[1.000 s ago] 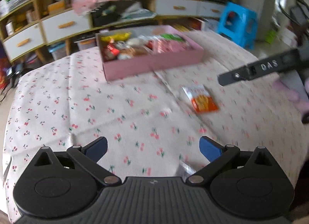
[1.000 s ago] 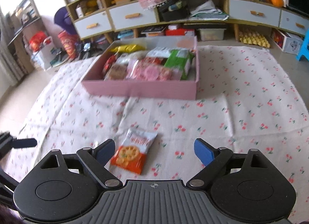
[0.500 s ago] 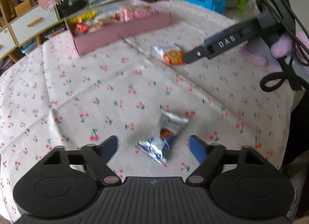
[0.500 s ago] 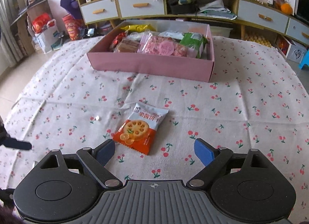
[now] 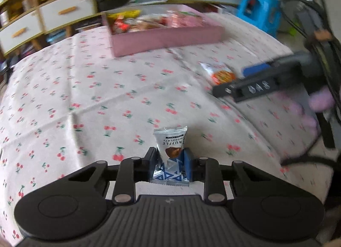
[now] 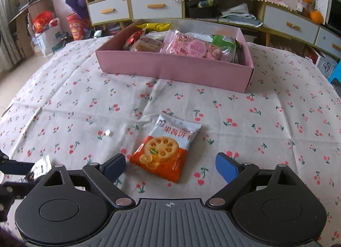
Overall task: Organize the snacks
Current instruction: 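Grasp the silver truffle wrapper with the left tool while the right tool grasps the lotus biscuit bag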
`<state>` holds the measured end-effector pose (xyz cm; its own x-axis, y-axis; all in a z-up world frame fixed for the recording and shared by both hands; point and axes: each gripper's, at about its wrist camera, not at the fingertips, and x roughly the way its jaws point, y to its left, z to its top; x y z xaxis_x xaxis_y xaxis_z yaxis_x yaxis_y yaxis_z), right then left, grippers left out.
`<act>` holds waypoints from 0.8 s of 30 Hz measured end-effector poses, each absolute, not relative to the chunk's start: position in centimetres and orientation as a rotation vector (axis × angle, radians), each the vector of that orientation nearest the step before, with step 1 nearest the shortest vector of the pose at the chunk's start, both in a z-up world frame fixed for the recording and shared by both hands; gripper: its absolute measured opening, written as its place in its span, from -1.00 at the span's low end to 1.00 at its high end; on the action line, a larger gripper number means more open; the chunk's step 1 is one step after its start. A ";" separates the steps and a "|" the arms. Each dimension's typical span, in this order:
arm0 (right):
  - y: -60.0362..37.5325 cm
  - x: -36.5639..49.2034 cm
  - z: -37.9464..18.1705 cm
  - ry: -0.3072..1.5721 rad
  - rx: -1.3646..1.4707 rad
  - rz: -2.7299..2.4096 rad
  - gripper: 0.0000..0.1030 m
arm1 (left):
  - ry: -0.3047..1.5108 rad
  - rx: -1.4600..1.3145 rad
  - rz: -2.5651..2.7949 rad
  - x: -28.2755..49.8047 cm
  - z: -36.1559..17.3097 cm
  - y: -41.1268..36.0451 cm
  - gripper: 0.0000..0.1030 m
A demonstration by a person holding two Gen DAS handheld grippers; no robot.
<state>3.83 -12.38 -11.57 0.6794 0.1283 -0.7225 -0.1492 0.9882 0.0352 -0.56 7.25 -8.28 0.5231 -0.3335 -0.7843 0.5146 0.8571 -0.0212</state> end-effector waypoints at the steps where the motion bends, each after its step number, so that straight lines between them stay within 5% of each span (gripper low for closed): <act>1: -12.4 3.9 -11.6 0.808 -0.026 0.153 0.81 | 0.878 0.214 -0.481 -0.3 -8.3 7.3 -0.51; 17: -12.3 4.9 -11.7 0.790 -0.045 0.123 0.76 | 0.844 0.101 -0.266 2.2 -8.4 6.7 -0.51; 24: -12.5 4.9 -11.2 0.787 -0.059 0.155 0.11 | 0.855 0.072 -0.243 2.7 -8.2 6.6 -0.52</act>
<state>4.88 -12.53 -11.22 0.6955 0.1171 -0.7090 -0.1612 0.9869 0.0048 2.65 6.65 -8.24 0.6308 -0.1835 -0.7539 0.2406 0.9700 -0.0347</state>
